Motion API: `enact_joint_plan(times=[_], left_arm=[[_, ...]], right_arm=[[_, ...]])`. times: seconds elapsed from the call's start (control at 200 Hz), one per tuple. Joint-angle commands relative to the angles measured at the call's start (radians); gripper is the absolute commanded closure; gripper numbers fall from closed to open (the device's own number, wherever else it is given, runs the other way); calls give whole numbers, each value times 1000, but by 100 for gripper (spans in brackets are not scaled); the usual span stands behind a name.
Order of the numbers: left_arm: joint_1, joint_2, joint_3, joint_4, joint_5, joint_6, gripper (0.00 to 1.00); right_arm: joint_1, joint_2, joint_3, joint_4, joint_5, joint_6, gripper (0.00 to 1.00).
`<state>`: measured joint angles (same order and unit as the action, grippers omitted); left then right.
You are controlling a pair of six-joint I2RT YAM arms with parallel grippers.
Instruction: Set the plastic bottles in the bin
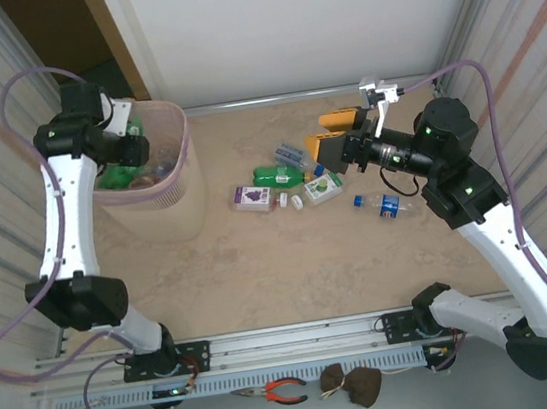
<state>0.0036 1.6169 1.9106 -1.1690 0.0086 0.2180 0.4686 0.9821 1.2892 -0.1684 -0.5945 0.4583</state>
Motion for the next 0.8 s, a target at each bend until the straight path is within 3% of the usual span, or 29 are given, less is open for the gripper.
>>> enact_joint_plan(times=[0.0, 0.361, 0.536, 0.797], left_arm=[[41, 38, 38, -40, -61, 15, 45], [94, 183, 98, -67, -51, 30, 30], [94, 156, 107, -56, -35, 24, 21], [93, 89, 133, -33, -5, 12, 20]], right_arm=[[-7, 1, 35, 2, 9, -30, 18], [-8, 1, 40, 7, 1, -34, 18], [-7, 1, 39, -2, 7, -37, 18], [-8, 1, 38, -13, 25, -40, 18]])
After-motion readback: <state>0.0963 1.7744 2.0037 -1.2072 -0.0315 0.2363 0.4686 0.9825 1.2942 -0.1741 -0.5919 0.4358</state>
